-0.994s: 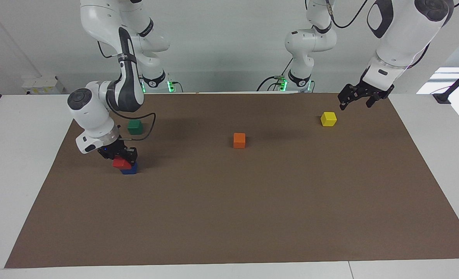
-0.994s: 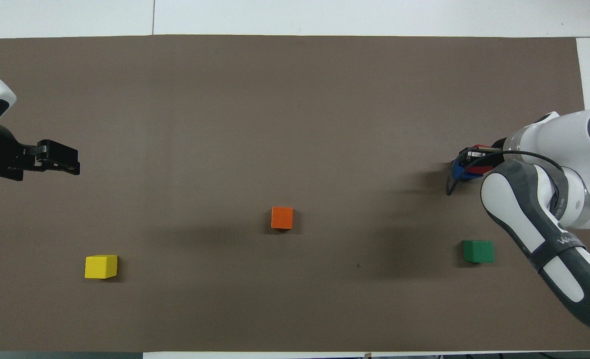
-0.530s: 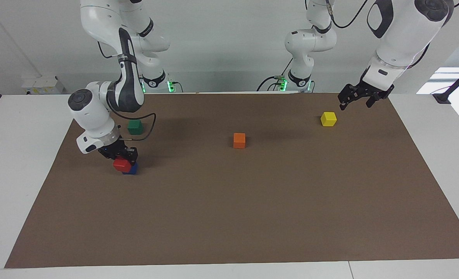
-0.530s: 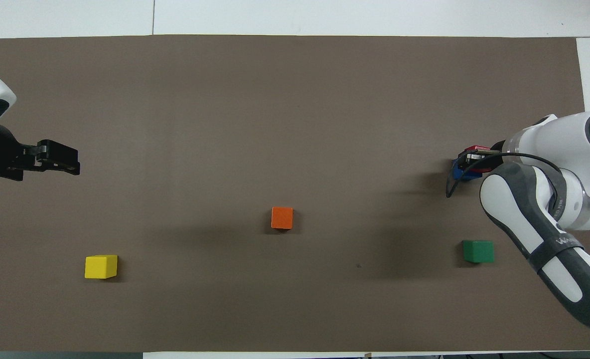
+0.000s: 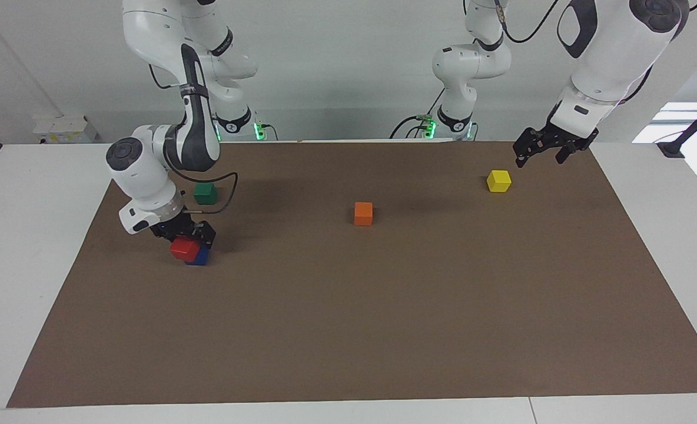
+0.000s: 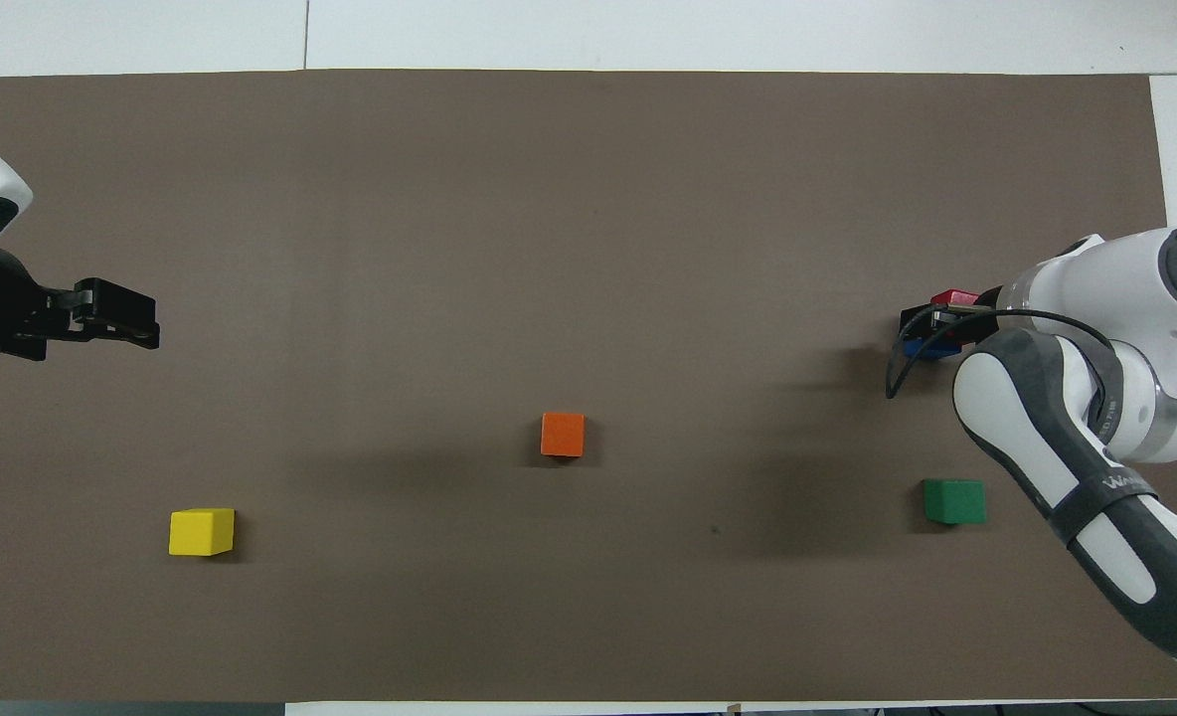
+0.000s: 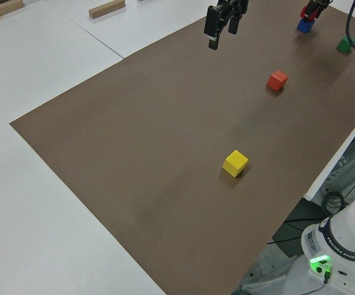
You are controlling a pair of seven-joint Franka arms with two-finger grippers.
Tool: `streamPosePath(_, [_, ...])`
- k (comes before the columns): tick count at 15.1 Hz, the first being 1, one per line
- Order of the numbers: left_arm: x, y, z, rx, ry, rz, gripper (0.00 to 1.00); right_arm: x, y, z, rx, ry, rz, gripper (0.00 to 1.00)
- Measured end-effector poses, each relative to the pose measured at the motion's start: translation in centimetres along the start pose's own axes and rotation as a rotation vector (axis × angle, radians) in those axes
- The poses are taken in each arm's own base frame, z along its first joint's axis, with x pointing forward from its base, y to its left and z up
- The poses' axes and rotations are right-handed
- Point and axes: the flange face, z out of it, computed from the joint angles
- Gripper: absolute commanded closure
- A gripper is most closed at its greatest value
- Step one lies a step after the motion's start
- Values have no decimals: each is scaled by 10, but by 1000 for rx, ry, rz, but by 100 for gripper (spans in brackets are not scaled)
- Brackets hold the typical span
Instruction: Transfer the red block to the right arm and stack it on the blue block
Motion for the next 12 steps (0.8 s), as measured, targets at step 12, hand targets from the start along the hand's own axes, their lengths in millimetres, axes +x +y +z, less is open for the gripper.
streamPosePath(12, [0, 0, 0, 0, 0, 0, 0, 3, -26, -138, 25, 50, -48, 0])
